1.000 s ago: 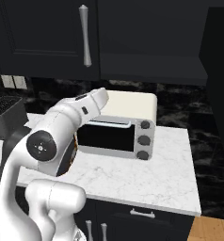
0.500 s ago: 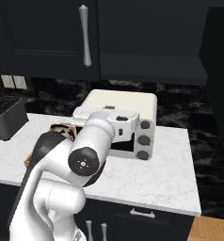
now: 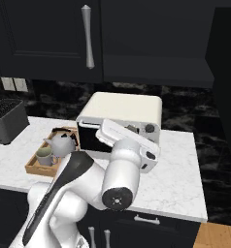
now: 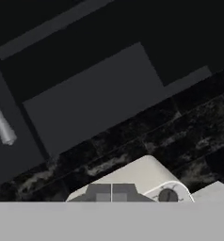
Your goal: Pick the kettle from the counter and place it on the tray. Then pick the mug from the cabinet and place it on the tray. Then close the cabinet doors.
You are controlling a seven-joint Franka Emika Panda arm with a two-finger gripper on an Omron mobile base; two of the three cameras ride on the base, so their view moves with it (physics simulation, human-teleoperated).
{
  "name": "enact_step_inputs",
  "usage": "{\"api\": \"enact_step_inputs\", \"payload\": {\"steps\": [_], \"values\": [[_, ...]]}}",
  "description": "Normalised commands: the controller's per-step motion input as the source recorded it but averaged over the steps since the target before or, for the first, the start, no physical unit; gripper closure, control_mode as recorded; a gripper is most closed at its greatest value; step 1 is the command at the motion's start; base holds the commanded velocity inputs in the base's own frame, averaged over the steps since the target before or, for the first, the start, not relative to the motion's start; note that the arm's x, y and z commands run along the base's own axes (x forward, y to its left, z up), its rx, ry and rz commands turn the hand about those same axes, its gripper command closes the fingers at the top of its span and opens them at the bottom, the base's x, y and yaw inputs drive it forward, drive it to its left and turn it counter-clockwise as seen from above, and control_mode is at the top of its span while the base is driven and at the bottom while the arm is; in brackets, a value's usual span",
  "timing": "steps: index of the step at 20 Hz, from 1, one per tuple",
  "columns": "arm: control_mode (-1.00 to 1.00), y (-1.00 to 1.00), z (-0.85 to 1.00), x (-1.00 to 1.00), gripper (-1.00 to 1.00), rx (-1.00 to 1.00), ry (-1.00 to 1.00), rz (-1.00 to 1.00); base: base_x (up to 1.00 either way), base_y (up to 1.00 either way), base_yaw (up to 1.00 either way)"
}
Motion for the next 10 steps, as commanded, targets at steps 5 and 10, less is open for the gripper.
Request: {"api": "enact_step_inputs", "payload": {"steps": [5, 10], "values": [[-1.0, -0.76, -0.04, 0.01, 1.0, 0.44, -0.03, 0.02, 0.0, 0.0, 0.0], [-1.0, -0.74, -0.03, 0.0, 1.0, 0.42, -0.02, 0.05, 0.0, 0.0, 0.0]]}}
